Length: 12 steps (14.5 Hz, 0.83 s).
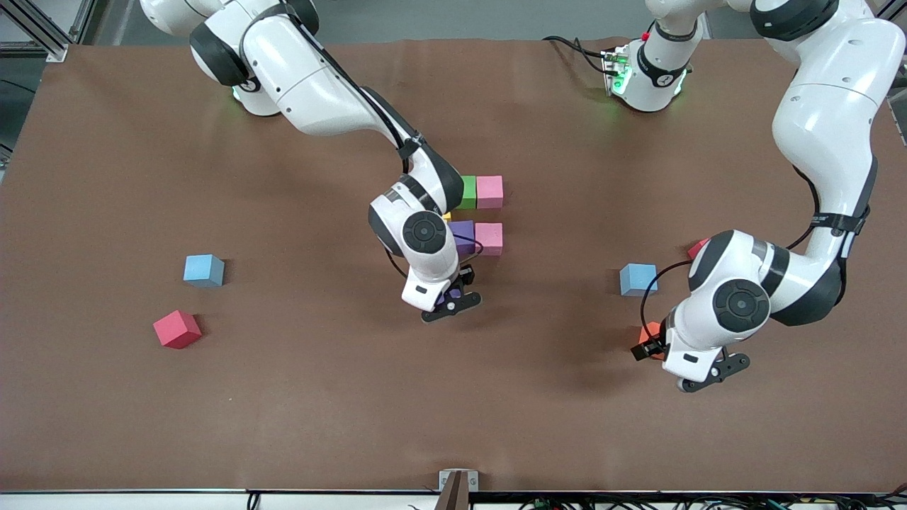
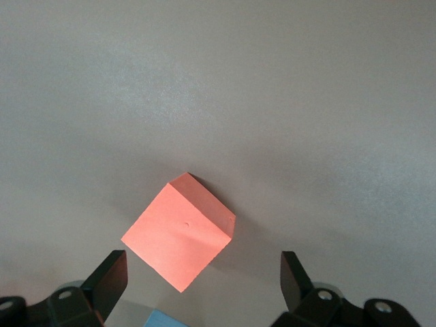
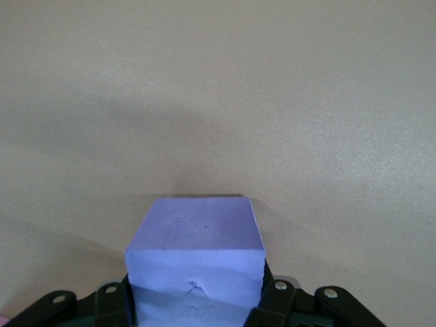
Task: Arrange 11 blocks into digit 3
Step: 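Place the purple cube with the right gripper while the left gripper grasps orange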
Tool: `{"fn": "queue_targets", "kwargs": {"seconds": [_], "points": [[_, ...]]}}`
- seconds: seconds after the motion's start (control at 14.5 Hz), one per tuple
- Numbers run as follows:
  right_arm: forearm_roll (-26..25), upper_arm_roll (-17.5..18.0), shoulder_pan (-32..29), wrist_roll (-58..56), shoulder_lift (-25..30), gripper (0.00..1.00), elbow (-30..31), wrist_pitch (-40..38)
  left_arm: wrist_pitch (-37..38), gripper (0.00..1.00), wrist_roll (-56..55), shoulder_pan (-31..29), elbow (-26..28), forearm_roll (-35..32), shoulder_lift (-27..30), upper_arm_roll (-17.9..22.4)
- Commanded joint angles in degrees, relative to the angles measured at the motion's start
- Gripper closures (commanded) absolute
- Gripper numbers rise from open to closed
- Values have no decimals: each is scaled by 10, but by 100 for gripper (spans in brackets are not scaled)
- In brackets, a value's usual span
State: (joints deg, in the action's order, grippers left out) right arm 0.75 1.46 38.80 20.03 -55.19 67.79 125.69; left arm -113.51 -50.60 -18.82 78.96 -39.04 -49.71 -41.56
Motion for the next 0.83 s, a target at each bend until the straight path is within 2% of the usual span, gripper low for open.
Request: {"fn": "queue_targets", "kwargs": {"seconds": [0.0,0.28,0.76], "points": [[-5,-3,2,16,-18,72,-13,-40,-3,1,18,4,-6,10,-4,-2],[-4,-3,0,60,-21,70,-13,-46,-10,1,25,4,-6,10,-6,-2],[-4,-2,-7,72,-23,71,-13,-57,-15,1,81,4,-6,9,-6,0]]}}
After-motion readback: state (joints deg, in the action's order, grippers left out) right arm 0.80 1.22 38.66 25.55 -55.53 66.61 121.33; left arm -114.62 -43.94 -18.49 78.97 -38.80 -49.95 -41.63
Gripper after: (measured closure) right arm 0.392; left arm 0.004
